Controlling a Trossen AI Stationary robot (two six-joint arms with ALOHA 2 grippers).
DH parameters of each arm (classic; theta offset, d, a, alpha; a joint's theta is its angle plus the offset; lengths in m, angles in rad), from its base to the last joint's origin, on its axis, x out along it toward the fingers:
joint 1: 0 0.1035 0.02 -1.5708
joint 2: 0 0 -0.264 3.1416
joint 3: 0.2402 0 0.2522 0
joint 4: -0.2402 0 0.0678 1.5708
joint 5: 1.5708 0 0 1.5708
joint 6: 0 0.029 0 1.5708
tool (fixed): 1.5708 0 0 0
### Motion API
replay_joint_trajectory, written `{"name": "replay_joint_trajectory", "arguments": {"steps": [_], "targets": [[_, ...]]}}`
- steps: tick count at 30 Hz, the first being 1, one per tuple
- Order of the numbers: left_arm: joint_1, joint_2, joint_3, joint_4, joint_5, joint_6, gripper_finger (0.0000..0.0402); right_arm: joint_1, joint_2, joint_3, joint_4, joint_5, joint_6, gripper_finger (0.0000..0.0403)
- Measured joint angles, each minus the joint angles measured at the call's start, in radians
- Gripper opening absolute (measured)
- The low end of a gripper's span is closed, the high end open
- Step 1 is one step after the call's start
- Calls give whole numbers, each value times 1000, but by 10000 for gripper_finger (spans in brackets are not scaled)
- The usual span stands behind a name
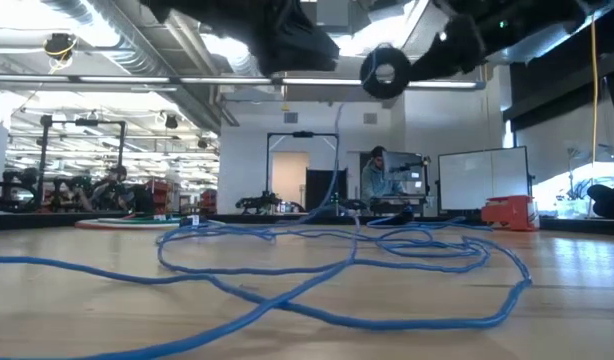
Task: Coil cords
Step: Coil the blue wire onto the spool
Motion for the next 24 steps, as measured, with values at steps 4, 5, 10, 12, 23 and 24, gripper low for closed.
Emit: {"name": "replay_joint_trajectory", "arguments": {"steps": [4,5,10,12,23,24], "targets": [[12,67,0,131,-2,28,159,-61,36,-35,135,-15,40,6],[18,77,4,147,-2,24,159,-72,43,-35,165,-27,46,6],[40,92,18,102,-3,-8,159,-99,71,-31,244,-62,45,5],[40,93,19,105,-6,-14,159,-99,71,-30,273,-61,45,5],[43,94,19,106,-62,79,139,-95,70,-30,329,-70,18,5],[42,92,19,105,-67,86,127,-95,70,-30,322,-70,18,5]]}}
